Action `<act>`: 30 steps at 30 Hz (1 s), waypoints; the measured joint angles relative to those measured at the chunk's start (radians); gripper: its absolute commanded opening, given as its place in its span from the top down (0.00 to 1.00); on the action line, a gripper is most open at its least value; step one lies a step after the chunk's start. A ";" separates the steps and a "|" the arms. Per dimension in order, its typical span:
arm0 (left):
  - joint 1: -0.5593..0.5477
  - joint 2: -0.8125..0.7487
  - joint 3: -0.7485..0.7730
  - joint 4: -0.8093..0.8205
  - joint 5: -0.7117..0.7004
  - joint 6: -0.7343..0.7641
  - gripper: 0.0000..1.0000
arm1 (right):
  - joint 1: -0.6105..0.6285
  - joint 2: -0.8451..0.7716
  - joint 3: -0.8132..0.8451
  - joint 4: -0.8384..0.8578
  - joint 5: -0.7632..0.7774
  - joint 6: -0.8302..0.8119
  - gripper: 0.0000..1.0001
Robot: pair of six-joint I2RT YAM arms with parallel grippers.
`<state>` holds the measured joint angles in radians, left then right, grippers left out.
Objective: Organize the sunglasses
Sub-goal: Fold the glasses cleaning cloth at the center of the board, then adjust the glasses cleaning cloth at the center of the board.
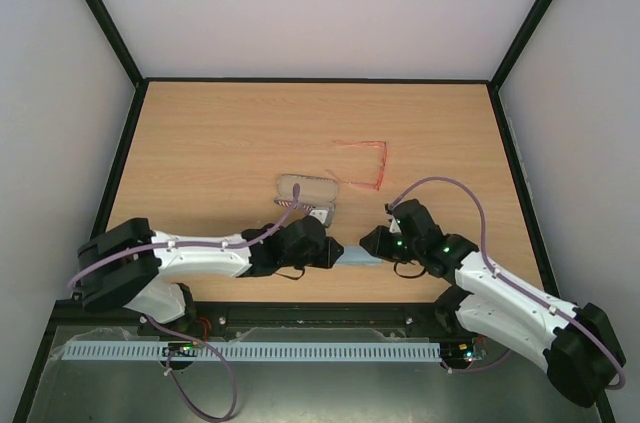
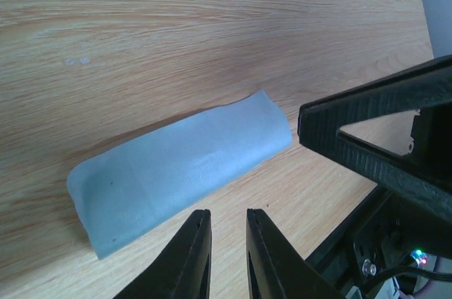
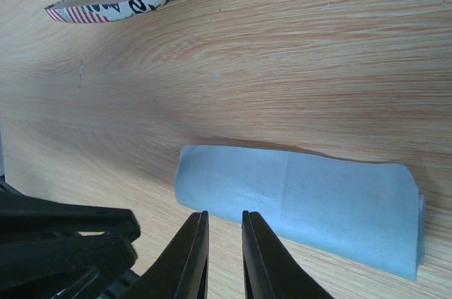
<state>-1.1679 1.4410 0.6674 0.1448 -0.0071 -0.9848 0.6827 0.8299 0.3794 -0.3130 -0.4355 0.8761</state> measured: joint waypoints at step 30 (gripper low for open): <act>0.028 0.174 0.016 0.117 0.103 -0.029 0.86 | 0.046 0.095 -0.109 0.174 -0.045 0.043 0.87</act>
<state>-1.1397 1.6154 0.6838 0.2623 0.0956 -1.0142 0.7288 0.9253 0.2707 -0.1390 -0.4805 0.9195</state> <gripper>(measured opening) 0.138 0.132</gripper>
